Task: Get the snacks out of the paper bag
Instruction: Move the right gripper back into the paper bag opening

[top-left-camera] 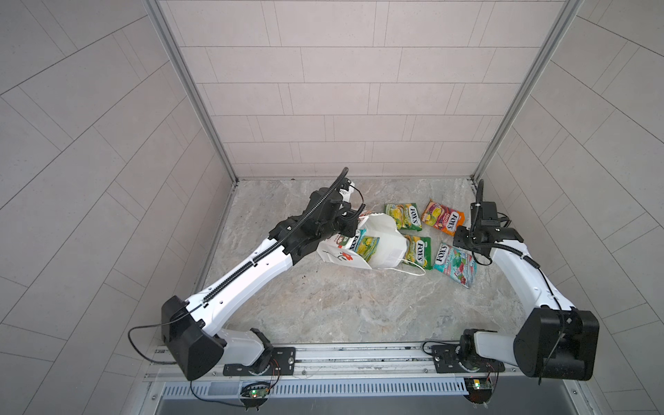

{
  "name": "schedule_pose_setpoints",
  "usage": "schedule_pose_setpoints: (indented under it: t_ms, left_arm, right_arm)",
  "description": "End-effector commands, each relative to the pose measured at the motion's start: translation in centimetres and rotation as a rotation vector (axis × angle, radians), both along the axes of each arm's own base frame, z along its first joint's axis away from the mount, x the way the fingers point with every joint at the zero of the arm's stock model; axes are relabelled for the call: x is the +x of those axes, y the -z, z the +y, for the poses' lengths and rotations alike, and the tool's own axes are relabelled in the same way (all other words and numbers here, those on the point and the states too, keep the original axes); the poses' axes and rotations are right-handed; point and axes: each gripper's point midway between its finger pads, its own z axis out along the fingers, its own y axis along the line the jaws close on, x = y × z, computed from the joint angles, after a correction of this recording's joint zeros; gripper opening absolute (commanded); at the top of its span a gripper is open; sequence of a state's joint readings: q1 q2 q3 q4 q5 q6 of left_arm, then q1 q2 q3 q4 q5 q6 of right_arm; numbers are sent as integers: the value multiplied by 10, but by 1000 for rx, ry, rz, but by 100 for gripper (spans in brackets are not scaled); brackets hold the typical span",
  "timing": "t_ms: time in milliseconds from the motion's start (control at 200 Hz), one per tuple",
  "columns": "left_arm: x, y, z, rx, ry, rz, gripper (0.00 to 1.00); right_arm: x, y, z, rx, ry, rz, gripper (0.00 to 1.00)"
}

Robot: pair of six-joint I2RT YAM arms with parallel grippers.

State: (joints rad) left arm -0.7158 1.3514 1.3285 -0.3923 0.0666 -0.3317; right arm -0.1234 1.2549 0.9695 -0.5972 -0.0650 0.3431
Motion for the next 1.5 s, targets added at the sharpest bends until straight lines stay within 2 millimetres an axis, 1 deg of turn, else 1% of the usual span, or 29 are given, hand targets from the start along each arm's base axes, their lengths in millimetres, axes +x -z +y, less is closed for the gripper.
schedule_pose_setpoints:
  t_ms: [0, 60, 150, 380, 465, 565, 656, 776, 896, 1011, 1076, 1351, 1496]
  left_arm:
    - [-2, -14, 0, -23, 11, -27, 0]
    - [-2, -14, -1, -26, 15, -29, 0]
    - [-2, -15, -2, -35, 19, -32, 0]
    - [-1, -18, -8, -66, 26, -26, 0]
    - [0, -20, -10, -79, 26, -24, 0]
    - [1, -24, -14, -104, 32, -22, 0]
    - [1, -28, -18, -138, 38, -18, 0]
    - [2, -32, -22, -170, 39, -13, 0]
    - [4, -34, -23, -182, 33, -11, 0]
    - [5, -36, -24, -191, 28, -8, 0]
    - [6, -35, -24, -195, 23, -6, 0]
    - [6, -39, -24, -193, 27, -12, 0]
    - [4, -40, -24, -196, 34, -12, 0]
  right_arm:
    - [11, -16, 44, 243, -102, -120, 48]
    - [13, -27, 64, 340, -152, -164, 48]
    - [12, -49, 91, 454, -220, -222, 47]
    - [-1, -101, 158, 609, -413, -361, 47]
    - [-9, -113, 180, 649, -473, -391, 46]
    - [-17, -117, 202, 667, -544, -385, 46]
    - [-26, -116, 222, 677, -611, -359, 46]
    - [-37, -108, 246, 695, -693, -309, 44]
    - [-49, -96, 265, 678, -768, -260, 44]
    - [-60, -78, 280, 649, -826, -192, 43]
    - [-63, -67, 286, 632, -844, -157, 42]
    - [-71, -39, 307, 573, -905, -80, 41]
    - [-66, -19, 311, 545, -872, -32, 41]
